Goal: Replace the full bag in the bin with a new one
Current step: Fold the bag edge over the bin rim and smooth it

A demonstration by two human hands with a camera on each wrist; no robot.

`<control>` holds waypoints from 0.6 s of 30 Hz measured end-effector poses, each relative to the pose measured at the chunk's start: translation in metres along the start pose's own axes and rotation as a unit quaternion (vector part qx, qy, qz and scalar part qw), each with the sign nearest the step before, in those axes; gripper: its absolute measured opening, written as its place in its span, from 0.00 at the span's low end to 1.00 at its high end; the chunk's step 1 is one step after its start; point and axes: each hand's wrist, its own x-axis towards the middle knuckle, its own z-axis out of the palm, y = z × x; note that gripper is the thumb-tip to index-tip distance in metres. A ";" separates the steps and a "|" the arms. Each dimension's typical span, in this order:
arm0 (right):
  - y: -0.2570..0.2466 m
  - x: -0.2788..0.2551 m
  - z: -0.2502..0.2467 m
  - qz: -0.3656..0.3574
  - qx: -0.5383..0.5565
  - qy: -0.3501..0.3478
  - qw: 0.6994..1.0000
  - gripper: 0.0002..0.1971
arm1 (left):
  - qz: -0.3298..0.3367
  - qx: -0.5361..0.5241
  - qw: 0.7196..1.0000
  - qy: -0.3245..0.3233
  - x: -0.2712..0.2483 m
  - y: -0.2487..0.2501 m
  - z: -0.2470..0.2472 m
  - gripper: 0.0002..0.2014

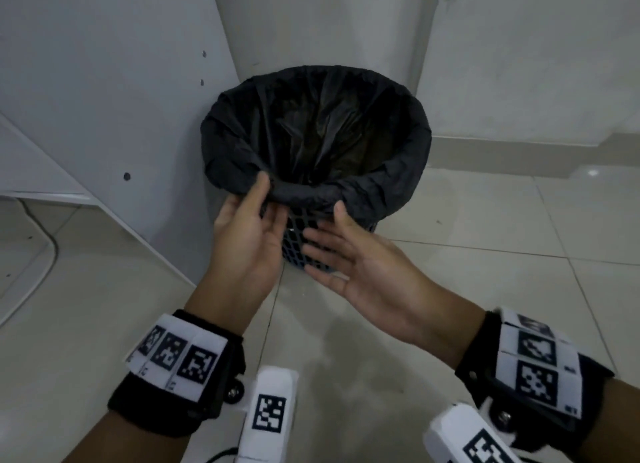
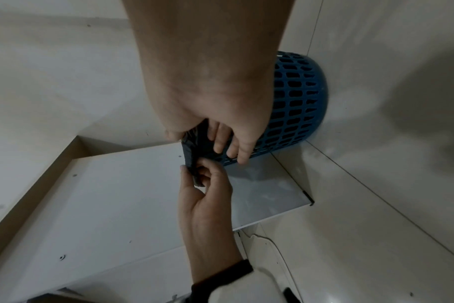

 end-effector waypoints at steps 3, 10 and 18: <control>0.002 0.003 -0.006 -0.042 0.036 0.047 0.997 0.21 | 0.037 0.005 0.999 -0.005 0.004 0.003 -0.003 0.20; -0.008 0.015 -0.012 -0.090 0.057 0.072 0.992 0.14 | -0.028 0.151 0.988 -0.025 -0.027 -0.034 -0.008 0.27; -0.010 0.017 -0.011 -0.089 0.072 0.058 0.992 0.16 | -0.046 0.145 0.988 -0.022 -0.030 -0.043 -0.003 0.09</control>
